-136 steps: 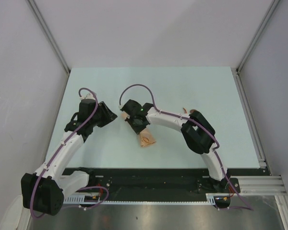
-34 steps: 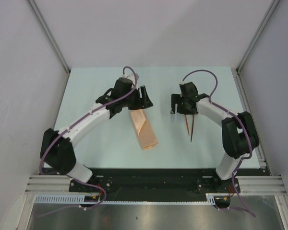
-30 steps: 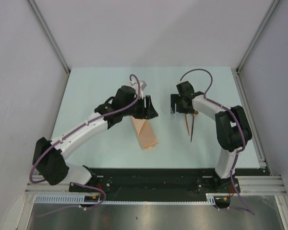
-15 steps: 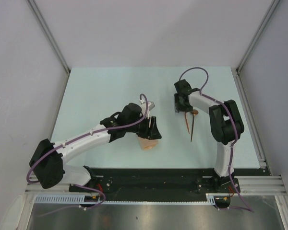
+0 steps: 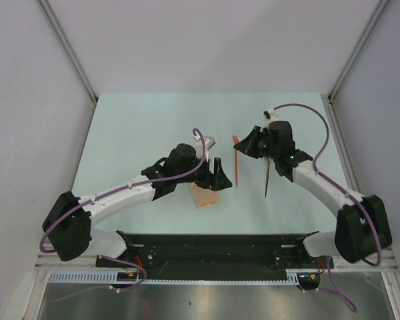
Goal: Fold the napkin into a case and place the utensils inside
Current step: Pass from the right arm to the left, then pass from the left arm to the right
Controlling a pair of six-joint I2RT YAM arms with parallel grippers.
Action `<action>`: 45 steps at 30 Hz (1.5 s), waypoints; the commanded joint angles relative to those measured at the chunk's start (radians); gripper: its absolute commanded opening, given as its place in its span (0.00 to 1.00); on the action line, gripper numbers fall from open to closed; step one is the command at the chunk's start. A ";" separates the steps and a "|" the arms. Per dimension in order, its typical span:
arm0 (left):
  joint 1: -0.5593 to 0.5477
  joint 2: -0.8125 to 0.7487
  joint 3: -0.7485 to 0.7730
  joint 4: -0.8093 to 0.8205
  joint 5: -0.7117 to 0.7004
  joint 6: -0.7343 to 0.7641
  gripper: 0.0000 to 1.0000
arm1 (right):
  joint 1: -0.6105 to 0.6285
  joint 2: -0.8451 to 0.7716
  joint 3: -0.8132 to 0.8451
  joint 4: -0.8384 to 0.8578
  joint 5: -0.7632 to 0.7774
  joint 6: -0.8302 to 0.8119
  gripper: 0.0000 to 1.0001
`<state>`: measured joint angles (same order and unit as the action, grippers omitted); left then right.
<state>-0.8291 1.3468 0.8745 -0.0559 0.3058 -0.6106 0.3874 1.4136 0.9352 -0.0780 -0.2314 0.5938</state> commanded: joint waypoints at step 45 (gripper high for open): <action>0.024 -0.239 0.032 -0.570 0.317 0.445 0.00 | 0.125 -0.068 0.205 -0.463 -0.684 -0.474 0.07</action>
<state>-0.8021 1.1027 0.8837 -0.6212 0.5846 -0.2005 0.5068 1.3293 1.0889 -0.5236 -0.8837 0.1440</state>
